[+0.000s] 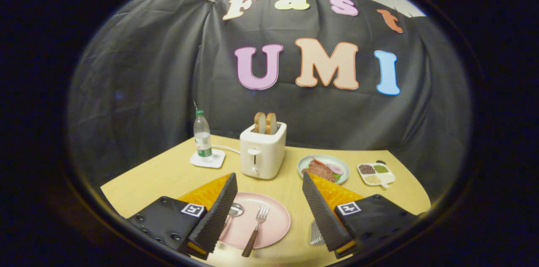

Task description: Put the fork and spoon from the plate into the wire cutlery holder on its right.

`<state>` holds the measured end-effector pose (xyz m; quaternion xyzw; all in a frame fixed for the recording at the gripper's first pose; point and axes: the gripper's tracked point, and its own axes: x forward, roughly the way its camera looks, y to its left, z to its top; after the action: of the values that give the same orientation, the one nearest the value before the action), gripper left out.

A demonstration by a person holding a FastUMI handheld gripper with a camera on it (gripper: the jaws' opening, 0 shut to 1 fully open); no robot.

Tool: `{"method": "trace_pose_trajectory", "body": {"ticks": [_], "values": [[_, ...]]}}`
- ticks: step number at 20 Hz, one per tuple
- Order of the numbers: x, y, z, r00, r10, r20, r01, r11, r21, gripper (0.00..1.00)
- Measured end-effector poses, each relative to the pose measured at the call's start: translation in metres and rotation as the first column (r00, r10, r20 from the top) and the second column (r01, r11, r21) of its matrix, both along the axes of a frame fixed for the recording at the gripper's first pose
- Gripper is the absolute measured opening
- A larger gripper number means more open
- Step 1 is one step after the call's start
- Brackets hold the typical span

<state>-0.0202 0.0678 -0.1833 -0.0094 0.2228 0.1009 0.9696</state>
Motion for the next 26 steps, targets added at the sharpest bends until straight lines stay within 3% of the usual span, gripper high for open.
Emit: {"method": "trace_pose_trajectory", "body": {"ticks": [11,24,26], "values": [[-0.031,0.013,-0.103,0.963,0.039,-0.268,-0.057,0.996,-0.062,0.98],[-0.052,0.02,-0.166,0.894,0.064,-0.443,-0.154,0.973,-0.171,0.98],[-0.053,0.017,-0.17,0.885,0.05,-0.462,-0.148,0.973,-0.178,0.85]]}}
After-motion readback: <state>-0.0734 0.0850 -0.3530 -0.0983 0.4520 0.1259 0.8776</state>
